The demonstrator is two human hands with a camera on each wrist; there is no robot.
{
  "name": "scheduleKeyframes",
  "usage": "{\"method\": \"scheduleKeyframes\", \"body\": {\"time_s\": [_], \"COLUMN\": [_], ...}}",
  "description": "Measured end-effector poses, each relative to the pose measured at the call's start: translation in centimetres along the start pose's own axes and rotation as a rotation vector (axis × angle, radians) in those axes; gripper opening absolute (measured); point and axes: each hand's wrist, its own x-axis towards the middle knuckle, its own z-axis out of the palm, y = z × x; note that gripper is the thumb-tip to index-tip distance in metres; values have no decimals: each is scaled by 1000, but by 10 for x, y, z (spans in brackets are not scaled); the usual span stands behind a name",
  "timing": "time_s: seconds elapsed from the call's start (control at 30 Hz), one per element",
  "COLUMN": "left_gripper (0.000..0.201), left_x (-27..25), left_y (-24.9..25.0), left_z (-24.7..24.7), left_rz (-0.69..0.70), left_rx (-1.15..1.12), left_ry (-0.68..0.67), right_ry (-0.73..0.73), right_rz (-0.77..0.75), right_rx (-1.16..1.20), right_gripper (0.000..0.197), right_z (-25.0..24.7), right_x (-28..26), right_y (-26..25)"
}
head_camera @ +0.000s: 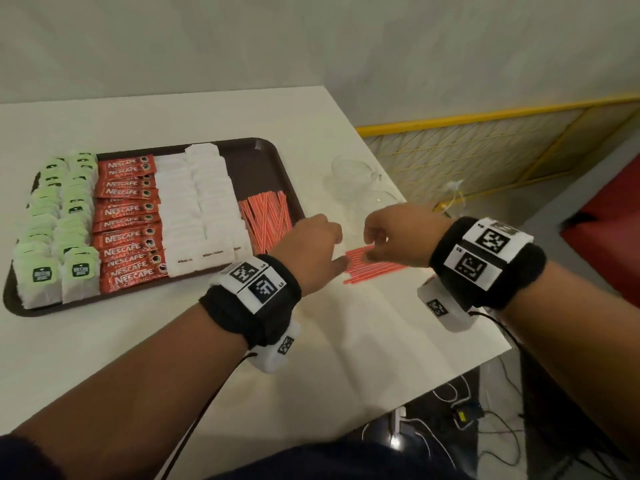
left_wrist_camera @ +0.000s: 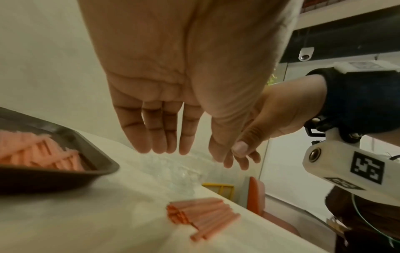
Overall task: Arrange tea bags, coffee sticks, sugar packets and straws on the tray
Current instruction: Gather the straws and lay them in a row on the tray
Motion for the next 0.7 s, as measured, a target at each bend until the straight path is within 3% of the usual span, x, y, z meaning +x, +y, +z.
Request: {"method": "scheduleKeyframes", "body": {"time_s": [0.27,0.4,0.7], "left_gripper": [44,47,31], "left_x": [31,42,54], "left_y": [41,47,51], "left_z": [41,53,66], "left_rz": [-20,-52,-58], "left_rx": [93,195,298], "left_ry": [-120,-156,-110], "right_ry": [-5,40,47], "right_rz": [120,72,-13], "right_rx": [-40,-22,-79], "right_gripper": [55,66,36], "right_z": [62,72,77], "right_x": [-1,10,20], "right_y": [68,79,81]}}
